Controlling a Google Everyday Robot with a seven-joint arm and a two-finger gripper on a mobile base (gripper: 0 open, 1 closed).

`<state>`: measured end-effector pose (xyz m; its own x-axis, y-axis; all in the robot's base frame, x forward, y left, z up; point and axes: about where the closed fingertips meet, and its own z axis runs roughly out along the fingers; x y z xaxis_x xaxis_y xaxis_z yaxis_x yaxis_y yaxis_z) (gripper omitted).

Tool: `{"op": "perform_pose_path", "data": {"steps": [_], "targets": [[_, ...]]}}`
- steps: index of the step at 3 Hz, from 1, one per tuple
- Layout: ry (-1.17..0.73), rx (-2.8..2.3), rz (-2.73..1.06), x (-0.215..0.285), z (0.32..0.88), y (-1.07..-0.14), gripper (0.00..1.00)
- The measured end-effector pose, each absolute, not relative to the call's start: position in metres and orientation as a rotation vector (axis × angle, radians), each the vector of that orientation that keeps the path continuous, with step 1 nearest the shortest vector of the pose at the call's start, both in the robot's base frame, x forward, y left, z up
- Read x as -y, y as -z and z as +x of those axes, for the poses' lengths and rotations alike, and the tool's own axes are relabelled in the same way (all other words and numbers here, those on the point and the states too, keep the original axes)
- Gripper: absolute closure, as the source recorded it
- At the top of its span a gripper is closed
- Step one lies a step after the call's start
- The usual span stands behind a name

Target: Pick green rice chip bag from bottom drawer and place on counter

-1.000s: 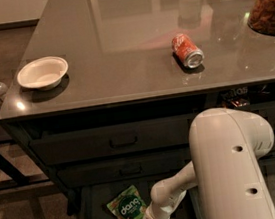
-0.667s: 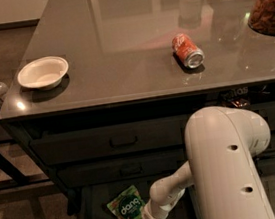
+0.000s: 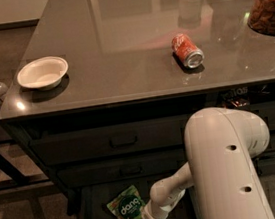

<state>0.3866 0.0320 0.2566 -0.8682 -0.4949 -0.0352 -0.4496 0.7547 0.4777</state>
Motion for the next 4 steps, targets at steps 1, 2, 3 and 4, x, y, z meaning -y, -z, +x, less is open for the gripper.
{"op": "perform_pose_path", "data": {"steps": [1, 2, 3, 4], "targets": [[0.744, 2.892, 0.731, -0.038, 0.405, -0.240, 0.00], [0.734, 2.952, 0.671, -0.040, 0.433, -0.222, 0.00], [0.734, 2.952, 0.671, -0.040, 0.433, -0.222, 0.00], [0.743, 2.966, 0.670, -0.043, 0.438, -0.214, 0.00]]}}
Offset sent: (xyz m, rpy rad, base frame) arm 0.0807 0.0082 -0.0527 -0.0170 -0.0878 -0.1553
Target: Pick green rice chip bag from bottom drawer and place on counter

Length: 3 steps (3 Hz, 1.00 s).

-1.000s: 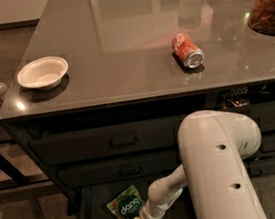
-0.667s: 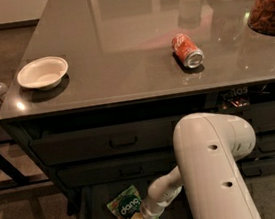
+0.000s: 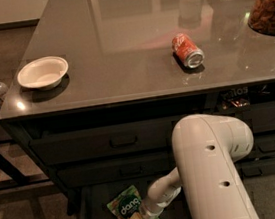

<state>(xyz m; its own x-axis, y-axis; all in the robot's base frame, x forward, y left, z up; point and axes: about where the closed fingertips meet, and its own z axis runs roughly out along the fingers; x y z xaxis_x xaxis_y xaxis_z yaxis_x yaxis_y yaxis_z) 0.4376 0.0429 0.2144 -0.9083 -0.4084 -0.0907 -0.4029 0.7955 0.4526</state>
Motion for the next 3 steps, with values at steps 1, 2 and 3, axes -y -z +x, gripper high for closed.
{"op": "perform_pose_path", "data": {"steps": [1, 2, 3], "targets": [[0.736, 2.999, 0.676, -0.044, 0.450, -0.201, 0.00], [0.708, 3.035, 0.689, -0.044, 0.465, -0.189, 0.00], [0.685, 3.047, 0.714, -0.051, 0.476, -0.175, 0.00]]}}
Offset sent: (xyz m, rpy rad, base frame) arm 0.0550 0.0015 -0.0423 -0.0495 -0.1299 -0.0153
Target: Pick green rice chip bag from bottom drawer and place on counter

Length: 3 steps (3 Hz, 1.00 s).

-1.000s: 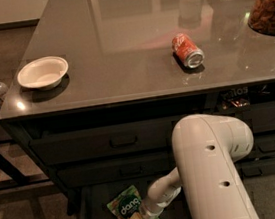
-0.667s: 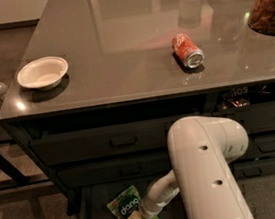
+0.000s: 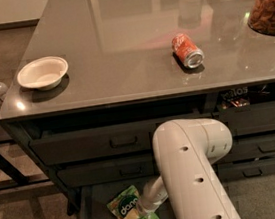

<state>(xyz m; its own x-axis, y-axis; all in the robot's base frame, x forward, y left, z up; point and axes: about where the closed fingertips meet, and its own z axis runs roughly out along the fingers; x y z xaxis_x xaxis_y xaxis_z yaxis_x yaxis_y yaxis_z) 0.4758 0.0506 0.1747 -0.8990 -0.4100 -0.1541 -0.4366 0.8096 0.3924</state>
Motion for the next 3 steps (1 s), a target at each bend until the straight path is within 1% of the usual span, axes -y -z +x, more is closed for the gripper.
{"op": "perform_pose_path", "data": {"steps": [3], "targets": [[-0.610, -2.917, -0.743, -0.068, 0.495, -0.141, 0.00]]}}
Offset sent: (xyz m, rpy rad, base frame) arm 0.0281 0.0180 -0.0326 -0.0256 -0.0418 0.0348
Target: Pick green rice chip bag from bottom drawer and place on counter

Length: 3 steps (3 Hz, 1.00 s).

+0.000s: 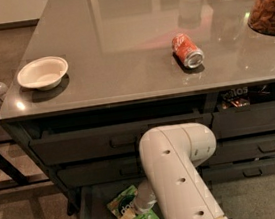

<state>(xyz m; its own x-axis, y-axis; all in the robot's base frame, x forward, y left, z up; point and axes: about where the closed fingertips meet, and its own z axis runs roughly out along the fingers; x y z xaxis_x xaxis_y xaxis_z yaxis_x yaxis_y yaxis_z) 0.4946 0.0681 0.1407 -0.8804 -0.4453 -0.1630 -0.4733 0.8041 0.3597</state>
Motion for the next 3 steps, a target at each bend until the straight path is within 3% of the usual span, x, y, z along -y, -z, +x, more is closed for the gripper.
{"op": "perform_pose_path", "data": {"steps": [2, 3], "targets": [[-0.593, -2.940, -0.790, -0.0755, 0.4914, -0.1192, 0.00], [-0.589, -2.949, -0.791, -0.0758, 0.4904, -0.1179, 0.14]]}}
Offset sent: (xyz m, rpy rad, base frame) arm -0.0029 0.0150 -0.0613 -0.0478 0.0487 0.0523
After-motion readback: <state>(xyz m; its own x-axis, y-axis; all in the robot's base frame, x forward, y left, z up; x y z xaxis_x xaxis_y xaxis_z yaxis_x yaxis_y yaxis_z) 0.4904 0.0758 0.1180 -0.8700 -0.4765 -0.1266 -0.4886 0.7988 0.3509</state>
